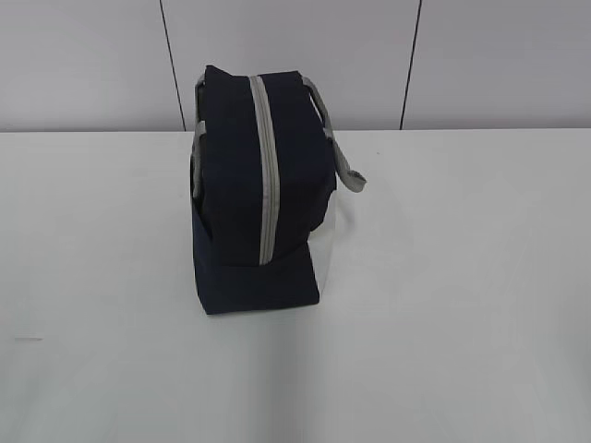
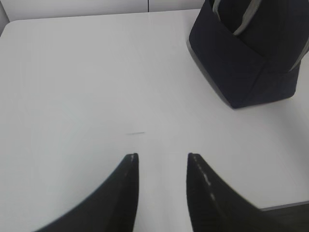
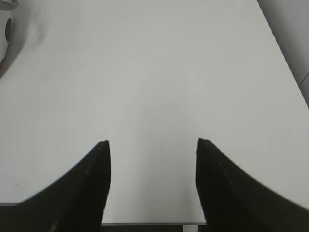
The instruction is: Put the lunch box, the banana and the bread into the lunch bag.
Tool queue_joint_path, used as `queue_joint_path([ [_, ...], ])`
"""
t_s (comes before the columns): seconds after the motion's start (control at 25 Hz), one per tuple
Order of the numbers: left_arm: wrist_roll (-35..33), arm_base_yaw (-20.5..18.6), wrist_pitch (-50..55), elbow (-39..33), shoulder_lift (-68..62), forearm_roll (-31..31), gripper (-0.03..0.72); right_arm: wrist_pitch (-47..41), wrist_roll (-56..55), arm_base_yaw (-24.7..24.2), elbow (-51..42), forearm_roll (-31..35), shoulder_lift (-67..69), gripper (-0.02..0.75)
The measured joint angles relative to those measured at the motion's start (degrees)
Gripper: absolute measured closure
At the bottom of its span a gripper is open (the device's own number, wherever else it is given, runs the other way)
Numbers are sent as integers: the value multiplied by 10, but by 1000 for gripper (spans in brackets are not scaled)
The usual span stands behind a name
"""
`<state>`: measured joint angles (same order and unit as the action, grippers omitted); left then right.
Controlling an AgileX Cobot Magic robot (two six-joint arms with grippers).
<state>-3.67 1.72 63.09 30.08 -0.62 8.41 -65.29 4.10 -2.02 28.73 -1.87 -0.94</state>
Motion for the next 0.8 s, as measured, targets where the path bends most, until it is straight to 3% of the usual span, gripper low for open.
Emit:
queue_joint_path([
  [0.8,0,0,0,0,0,0,452,0,0,0,0,0,0,298],
])
